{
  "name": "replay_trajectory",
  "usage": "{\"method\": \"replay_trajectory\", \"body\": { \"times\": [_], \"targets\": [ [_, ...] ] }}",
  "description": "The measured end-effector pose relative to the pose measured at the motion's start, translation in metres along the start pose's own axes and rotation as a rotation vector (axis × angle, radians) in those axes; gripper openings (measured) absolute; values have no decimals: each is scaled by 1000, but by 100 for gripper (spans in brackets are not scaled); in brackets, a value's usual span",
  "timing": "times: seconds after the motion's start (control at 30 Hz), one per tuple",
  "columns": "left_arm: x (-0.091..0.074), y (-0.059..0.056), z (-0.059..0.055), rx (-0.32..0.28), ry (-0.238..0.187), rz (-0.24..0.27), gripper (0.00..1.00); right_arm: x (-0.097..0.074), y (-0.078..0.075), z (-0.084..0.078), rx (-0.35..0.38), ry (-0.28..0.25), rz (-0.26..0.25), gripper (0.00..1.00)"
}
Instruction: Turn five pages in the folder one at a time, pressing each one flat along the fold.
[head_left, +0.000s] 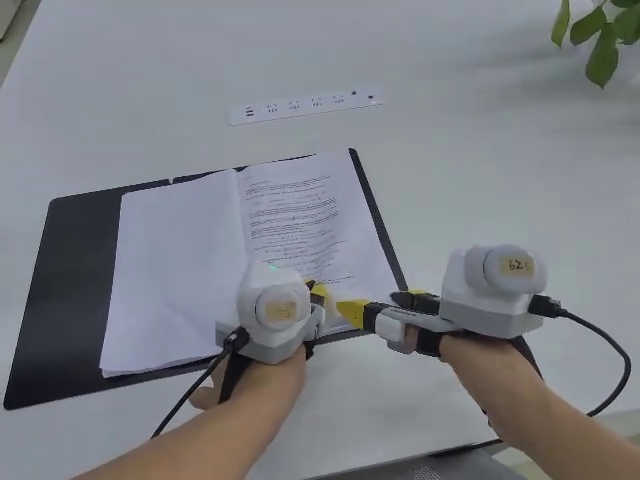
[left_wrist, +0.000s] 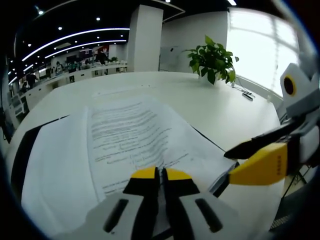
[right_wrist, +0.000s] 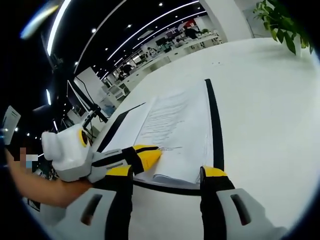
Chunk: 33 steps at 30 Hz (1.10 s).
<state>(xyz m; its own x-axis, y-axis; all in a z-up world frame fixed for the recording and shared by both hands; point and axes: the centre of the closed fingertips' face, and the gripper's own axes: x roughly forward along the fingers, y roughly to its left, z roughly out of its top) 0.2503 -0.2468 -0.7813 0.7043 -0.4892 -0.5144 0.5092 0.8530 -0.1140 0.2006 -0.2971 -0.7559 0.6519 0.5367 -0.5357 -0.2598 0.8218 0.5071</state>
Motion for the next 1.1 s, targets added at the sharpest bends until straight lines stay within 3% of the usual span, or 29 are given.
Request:
{"method": "replay_trajectory", "body": {
  "times": [0.33, 0.4, 0.8, 0.9, 1.1],
  "targets": [
    [0, 0, 0, 1, -4, -1, 3, 0, -12, -2, 58, -2, -24, 42],
    [0, 0, 0, 1, -4, -1, 3, 0, -13, -1, 101, -17, -22, 42],
    [1, 0, 0, -1, -3, -1, 3, 1, -9, -3, 79, 14, -29, 43],
    [1, 0, 0, -1, -1, -2, 3, 0, -12, -3, 70, 12, -42, 37],
    [0, -1, 1, -11, 5, -10, 4, -2, -23, -6, 34, 17, -92, 10]
  ]
}}
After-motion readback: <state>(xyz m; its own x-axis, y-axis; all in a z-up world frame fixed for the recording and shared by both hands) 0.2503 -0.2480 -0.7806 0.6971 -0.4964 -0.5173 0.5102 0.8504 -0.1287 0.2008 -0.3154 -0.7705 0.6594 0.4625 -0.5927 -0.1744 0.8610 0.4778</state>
